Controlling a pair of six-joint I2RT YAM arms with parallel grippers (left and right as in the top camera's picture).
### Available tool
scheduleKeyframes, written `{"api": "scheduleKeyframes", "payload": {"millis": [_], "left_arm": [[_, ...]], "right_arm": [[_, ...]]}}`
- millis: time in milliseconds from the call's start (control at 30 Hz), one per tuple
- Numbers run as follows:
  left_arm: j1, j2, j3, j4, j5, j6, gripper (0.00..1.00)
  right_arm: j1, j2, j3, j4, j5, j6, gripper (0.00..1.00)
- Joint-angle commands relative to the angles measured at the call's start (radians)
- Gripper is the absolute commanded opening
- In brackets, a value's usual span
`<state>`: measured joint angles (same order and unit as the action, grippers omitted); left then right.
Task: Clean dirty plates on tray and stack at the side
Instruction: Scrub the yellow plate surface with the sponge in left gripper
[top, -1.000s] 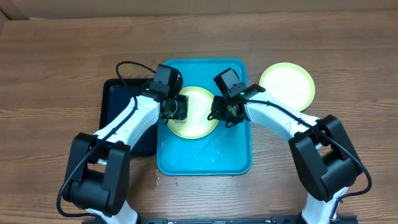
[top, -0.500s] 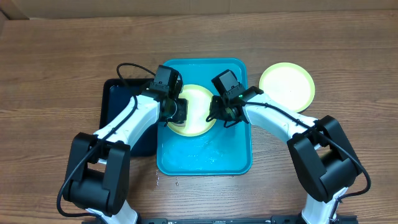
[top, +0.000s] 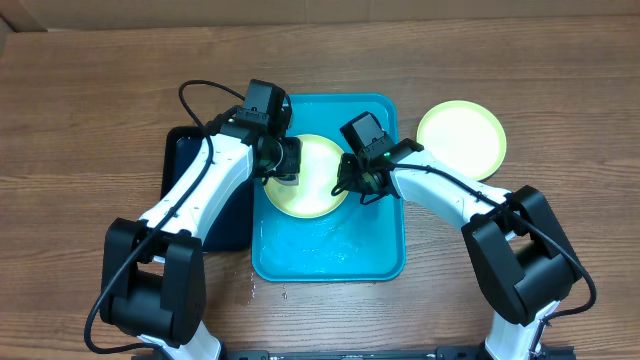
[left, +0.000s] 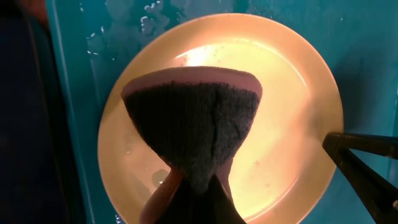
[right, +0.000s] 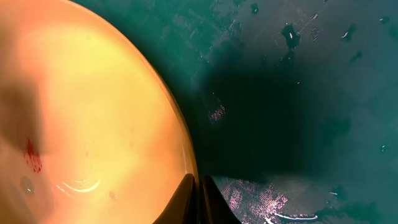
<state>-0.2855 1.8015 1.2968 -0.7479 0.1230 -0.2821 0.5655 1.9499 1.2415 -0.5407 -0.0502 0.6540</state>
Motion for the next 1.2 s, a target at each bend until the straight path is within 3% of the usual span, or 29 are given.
{"api": "scheduleKeyframes", "payload": {"millis": [0, 900, 1167], "left_arm": [[0.004, 0.010, -0.014, 0.004, -0.064, -0.014, 0.04], [0.003, 0.017, -0.163, 0.167, -0.066, -0.060, 0.04], [0.004, 0.114, -0.163, 0.193, -0.045, -0.074, 0.04]], "right_arm": [[0.004, -0.007, -0.012, 0.000, 0.031, 0.001, 0.04], [0.018, -0.007, -0.012, -0.006, 0.031, 0.001, 0.04], [0.018, -0.007, -0.012, -0.007, 0.030, 0.001, 0.04]]}}
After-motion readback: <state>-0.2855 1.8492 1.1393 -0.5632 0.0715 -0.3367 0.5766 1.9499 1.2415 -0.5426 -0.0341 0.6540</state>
